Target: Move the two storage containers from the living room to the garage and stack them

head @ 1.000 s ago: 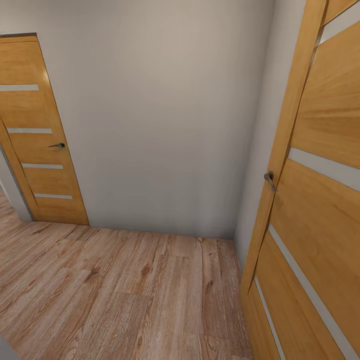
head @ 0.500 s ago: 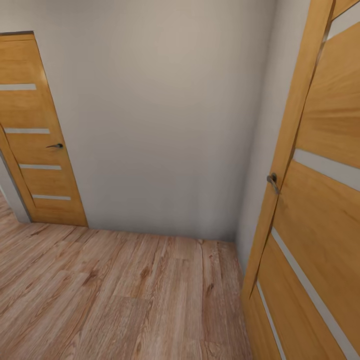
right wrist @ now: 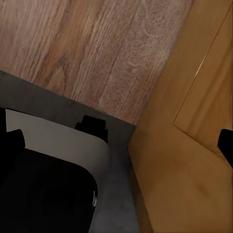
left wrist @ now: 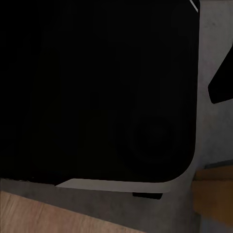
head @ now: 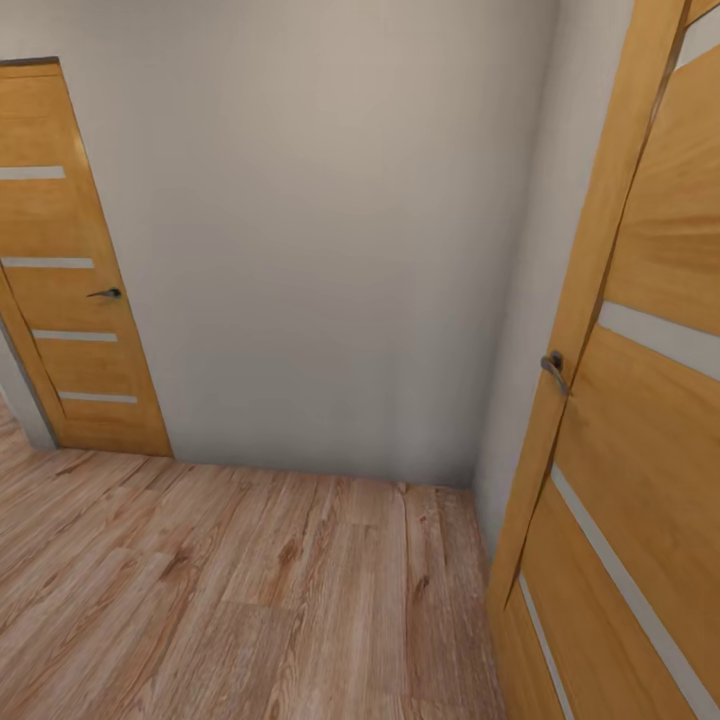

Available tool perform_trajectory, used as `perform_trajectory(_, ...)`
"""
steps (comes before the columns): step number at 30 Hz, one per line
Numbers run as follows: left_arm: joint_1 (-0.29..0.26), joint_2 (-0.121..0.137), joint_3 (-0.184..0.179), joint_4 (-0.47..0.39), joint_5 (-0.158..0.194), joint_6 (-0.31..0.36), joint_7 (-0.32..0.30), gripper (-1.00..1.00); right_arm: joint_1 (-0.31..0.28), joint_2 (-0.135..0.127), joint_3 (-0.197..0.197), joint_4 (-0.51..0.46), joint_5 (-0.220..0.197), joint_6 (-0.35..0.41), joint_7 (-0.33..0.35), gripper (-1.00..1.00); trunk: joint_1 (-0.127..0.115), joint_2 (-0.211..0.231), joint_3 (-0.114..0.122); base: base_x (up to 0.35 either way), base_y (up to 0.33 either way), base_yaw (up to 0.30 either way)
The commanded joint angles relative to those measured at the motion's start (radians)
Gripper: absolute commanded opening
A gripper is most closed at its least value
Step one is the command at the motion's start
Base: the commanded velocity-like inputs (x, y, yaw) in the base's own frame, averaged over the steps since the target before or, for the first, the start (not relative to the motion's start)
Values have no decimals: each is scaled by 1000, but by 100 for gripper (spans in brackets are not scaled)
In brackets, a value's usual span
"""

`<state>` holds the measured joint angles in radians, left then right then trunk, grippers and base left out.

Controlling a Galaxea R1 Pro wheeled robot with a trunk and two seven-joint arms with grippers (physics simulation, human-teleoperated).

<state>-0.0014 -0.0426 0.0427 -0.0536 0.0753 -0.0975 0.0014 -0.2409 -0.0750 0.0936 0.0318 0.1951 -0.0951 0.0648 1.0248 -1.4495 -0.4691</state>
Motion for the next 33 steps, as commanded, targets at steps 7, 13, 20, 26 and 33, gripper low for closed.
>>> perform_trajectory(7,0,0,3,0,8,-2,0,100,-2,0,8,3,0,-6,2,100,0,0,-1,110,0,0)
perform_trajectory(13,0,0,3,0,8,-2,0,100,-2,0,8,3,0,-6,8,100,0,0,-1,110,0,0)
perform_trajectory(20,0,0,3,0,8,-2,0,100,-2,0,8,3,0,-5,10,100,0,0,-1,110,0,0)
perform_trajectory(26,0,0,3,0,8,-2,0,100,-2,0,8,3,0,-5,9,100,0,0,-1,109,0,0)
perform_trajectory(33,0,0,3,0,8,-2,0,100,-2,0,8,2,0,-5,9,100,0,0,-1,106,0,0)
